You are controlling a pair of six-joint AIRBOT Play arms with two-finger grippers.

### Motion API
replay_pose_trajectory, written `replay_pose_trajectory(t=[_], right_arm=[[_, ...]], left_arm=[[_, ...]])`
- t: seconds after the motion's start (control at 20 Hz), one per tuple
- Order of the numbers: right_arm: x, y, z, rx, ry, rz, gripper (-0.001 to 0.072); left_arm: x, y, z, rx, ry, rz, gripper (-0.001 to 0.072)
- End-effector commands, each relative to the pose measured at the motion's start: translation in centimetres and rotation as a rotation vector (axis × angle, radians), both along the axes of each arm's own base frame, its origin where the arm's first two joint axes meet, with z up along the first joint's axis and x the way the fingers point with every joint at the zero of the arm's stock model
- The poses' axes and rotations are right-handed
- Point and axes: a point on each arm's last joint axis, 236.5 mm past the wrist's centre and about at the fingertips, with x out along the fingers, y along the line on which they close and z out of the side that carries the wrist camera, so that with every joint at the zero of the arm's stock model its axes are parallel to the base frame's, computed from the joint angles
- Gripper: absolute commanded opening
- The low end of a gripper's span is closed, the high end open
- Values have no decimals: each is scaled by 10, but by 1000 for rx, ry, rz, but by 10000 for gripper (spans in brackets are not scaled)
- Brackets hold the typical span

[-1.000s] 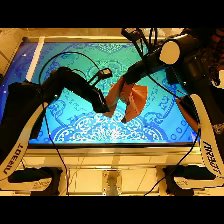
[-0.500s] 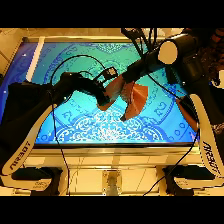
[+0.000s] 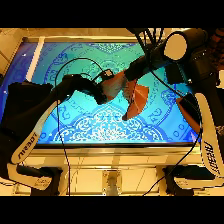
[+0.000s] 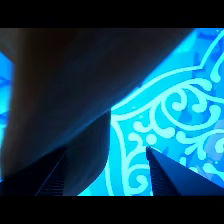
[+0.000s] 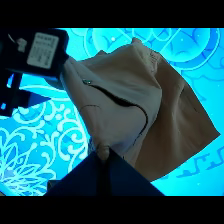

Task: Fold the clothes and pants, and hang the long-sleeved shirts on hangers.

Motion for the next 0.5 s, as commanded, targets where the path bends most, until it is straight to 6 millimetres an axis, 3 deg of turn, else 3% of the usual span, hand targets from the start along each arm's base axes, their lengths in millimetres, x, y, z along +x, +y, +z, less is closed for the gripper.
replay_pose_trajectory(t=[0.0, 0.25, 0.35, 0.45], right_arm=[[-3, -1, -1, -6, 11, 2, 14], [-2, 0, -3, -9, 15, 3, 14], [-1, 0, -5, -10, 18, 3, 14], [-1, 0, -5, -10, 18, 3, 14]], left_arm=[[7, 19, 30, -18, -49, 23, 535], [5, 29, 87, -65, -166, 16, 535], [5, 29, 88, -64, -169, 11, 535], [0, 26, 76, -50, -138, -27, 536]])
